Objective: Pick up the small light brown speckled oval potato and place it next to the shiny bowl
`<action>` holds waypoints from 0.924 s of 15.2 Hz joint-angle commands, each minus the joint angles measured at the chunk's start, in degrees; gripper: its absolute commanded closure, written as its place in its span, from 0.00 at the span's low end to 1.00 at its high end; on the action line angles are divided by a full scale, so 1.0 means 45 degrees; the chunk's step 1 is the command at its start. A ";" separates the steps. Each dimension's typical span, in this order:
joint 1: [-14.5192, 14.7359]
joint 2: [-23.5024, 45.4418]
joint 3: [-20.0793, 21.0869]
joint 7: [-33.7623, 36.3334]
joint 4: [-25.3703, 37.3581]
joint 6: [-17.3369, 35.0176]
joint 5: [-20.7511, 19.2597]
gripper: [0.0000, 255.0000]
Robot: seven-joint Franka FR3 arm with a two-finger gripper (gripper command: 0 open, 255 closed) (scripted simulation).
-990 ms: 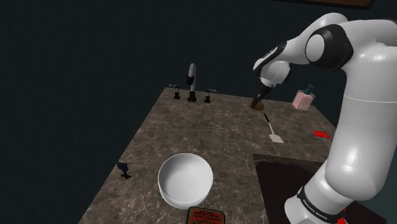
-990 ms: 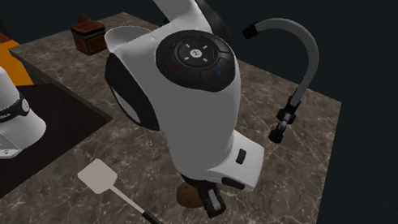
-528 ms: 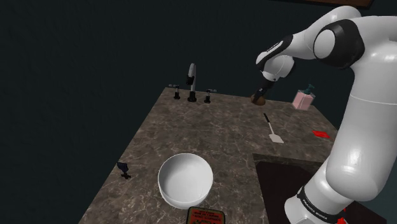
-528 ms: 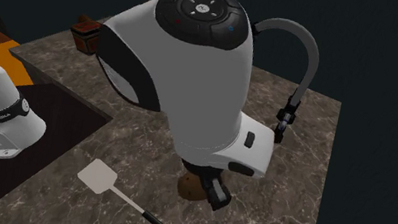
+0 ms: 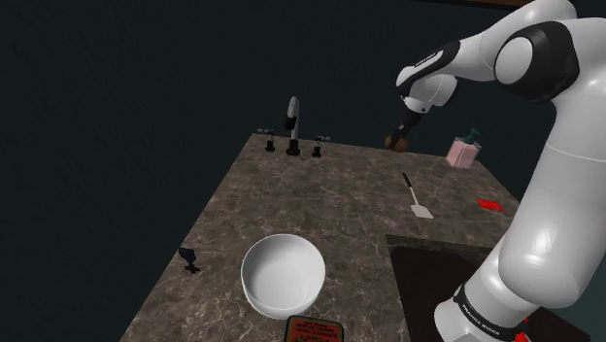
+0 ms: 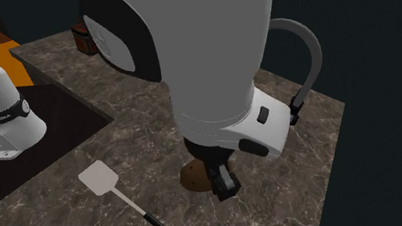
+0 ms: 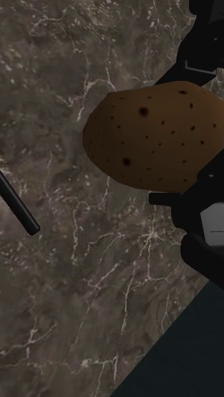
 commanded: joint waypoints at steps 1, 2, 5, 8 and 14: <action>0.0053 -0.0202 -0.0066 0.0181 0.0128 -0.0255 -0.0224 1.00; 0.0077 -0.0294 -0.0093 0.0268 0.0206 -0.0390 -0.0327 1.00; 0.0128 -0.0514 -0.0151 0.0476 0.0411 -0.0730 -0.0572 1.00; 0.0897 -0.1930 -0.0024 0.1744 -0.1060 -0.0068 -0.1662 1.00; 0.1604 -0.4452 0.0972 0.4534 -0.3559 0.0827 -0.3692 1.00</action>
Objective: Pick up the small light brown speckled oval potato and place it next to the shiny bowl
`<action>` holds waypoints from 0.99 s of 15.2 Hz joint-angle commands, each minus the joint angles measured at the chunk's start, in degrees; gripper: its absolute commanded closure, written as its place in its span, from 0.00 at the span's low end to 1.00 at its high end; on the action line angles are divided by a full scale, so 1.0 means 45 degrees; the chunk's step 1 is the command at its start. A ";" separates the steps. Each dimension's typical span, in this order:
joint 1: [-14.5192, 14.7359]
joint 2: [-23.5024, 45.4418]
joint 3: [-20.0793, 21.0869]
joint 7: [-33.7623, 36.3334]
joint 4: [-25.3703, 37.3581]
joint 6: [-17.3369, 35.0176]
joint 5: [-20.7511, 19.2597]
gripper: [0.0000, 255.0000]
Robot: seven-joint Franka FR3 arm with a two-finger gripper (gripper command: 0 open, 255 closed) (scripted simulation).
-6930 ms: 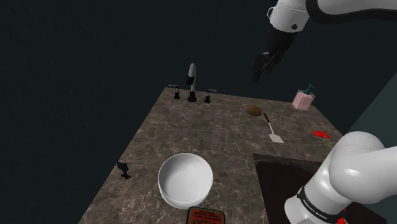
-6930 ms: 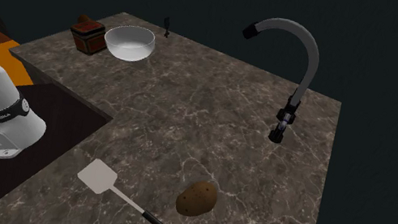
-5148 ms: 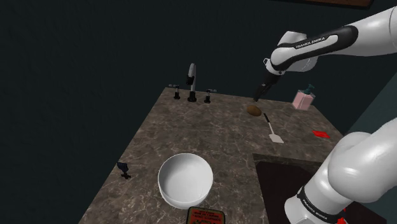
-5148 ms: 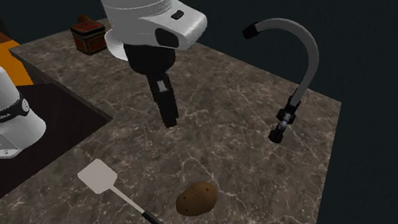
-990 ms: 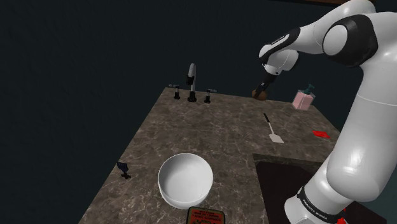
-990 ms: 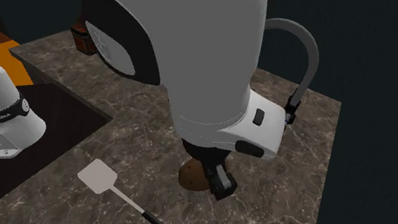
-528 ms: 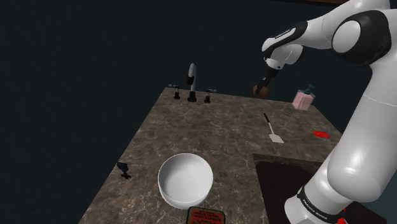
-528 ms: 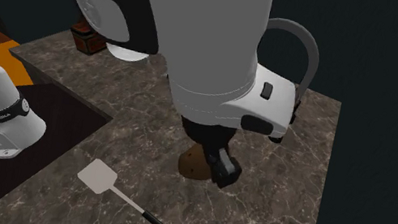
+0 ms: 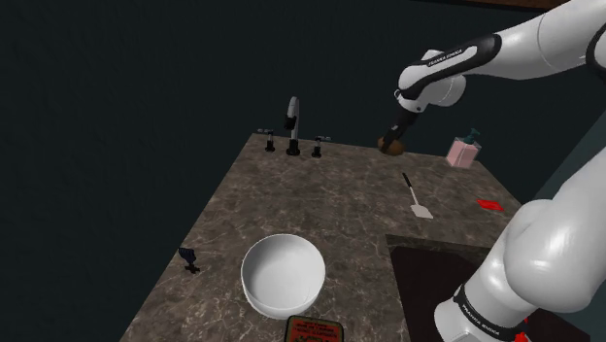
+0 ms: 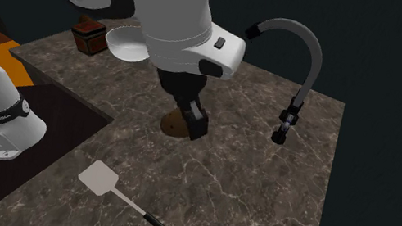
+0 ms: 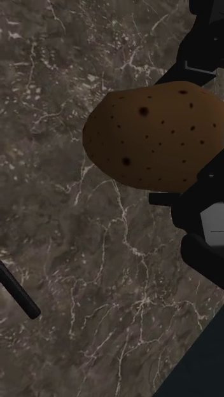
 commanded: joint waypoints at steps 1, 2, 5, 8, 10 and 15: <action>0.0156 -0.0701 0.0489 0.1013 -0.0695 0.0221 -0.0557 1.00; 0.0192 -0.1042 0.0735 0.1457 -0.1043 0.0308 -0.0797 1.00; 0.0269 -0.1962 0.1524 0.2734 -0.2002 0.0515 -0.1361 1.00; 0.0364 -0.2744 0.2353 0.3940 -0.2837 0.0662 -0.1715 1.00; 0.0459 -0.3195 0.2913 0.4713 -0.3325 0.0737 -0.1849 1.00; 0.0851 -0.4078 0.4323 0.6579 -0.4294 0.0879 -0.1899 1.00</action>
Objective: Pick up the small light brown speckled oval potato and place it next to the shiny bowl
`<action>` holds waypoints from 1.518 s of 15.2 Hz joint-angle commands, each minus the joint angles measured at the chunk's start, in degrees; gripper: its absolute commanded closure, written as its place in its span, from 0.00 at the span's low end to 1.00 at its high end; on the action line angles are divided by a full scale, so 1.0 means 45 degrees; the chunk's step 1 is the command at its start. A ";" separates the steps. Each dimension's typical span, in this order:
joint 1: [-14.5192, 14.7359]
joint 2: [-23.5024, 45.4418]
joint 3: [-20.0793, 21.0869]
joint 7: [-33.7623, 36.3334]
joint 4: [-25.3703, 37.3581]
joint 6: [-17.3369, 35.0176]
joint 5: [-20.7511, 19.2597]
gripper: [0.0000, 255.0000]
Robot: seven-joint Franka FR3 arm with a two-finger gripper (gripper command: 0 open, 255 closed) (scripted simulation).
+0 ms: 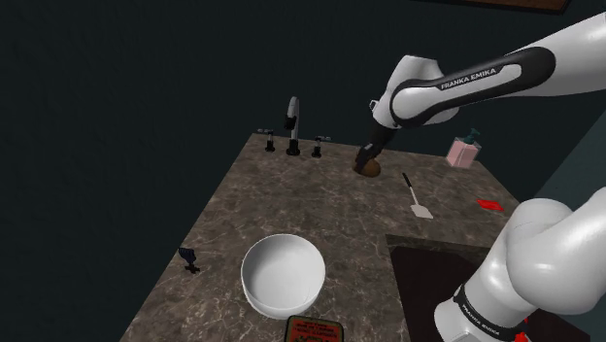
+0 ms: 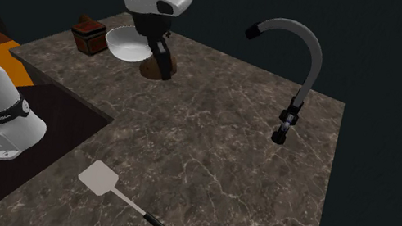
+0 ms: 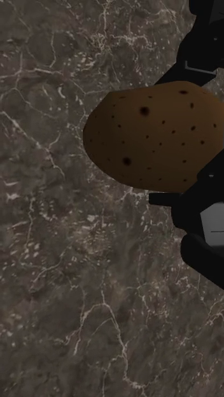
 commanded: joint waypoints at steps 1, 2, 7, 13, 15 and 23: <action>0.0203 -0.0331 0.0619 0.0829 -0.0358 0.0051 0.0030 1.00; 0.0319 -0.0449 0.0900 0.1193 -0.0491 0.0075 0.0070 1.00; 0.0982 -0.0796 0.2316 0.2991 -0.0919 0.0194 0.0397 1.00; 0.1875 -0.0652 0.4003 0.5121 -0.0886 0.0353 0.0897 1.00; 0.2162 -0.0470 0.4557 0.5829 -0.0741 0.0407 0.1045 1.00; 0.3084 0.0840 0.6700 0.8679 0.0471 0.0563 0.1282 1.00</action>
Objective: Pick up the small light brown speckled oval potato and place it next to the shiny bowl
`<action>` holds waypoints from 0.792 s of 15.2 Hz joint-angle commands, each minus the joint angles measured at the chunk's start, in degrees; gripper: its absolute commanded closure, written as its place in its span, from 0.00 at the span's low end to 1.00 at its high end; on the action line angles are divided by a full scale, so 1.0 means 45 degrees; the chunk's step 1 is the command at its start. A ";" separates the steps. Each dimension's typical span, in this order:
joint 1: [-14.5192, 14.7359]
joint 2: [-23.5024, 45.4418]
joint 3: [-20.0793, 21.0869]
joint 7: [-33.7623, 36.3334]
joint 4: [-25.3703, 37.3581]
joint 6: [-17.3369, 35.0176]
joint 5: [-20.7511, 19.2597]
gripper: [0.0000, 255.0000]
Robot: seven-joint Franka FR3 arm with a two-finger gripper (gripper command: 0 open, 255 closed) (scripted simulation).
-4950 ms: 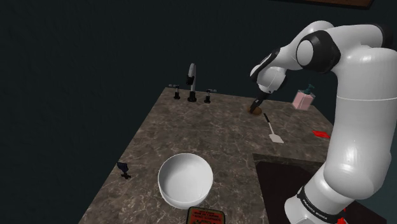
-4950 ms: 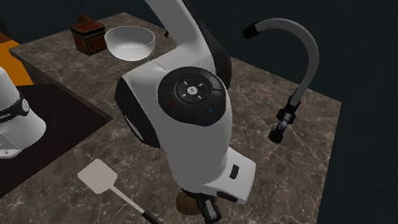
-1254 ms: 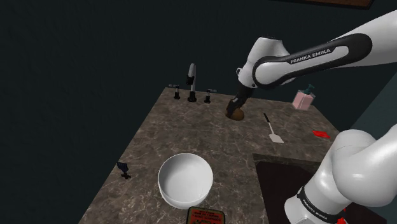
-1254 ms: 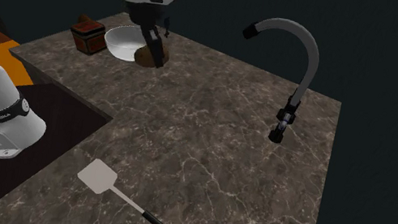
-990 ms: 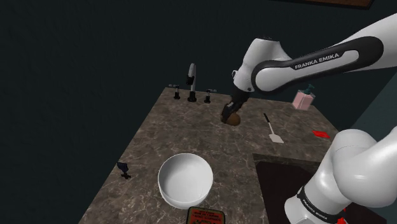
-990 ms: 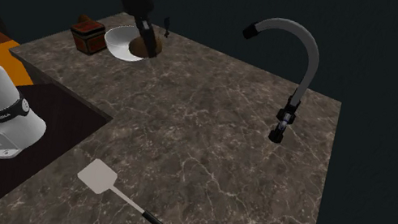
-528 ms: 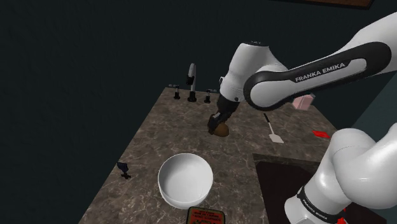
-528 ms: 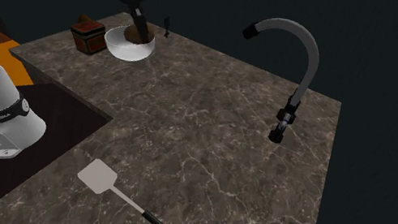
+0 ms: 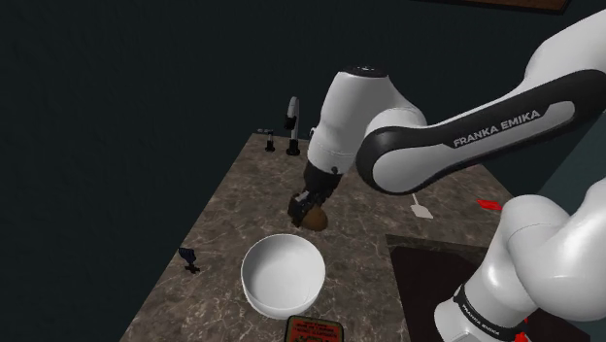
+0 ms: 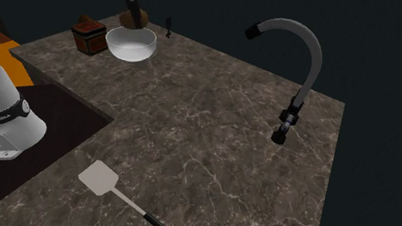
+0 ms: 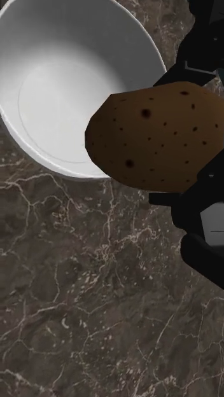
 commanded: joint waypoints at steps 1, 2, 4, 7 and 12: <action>0.0169 0.0498 0.0537 0.0758 0.0449 0.0062 -0.0037 1.00; 0.0245 0.0730 0.0793 0.1124 0.0682 0.0064 -0.0080 1.00; 0.0377 0.1227 0.1295 0.1866 0.1191 0.0051 -0.0215 1.00; 0.0546 0.2052 0.2014 0.3011 0.2056 -0.0016 -0.0554 1.00; 0.0836 0.3642 0.3073 0.5002 0.3772 -0.0296 -0.1489 1.00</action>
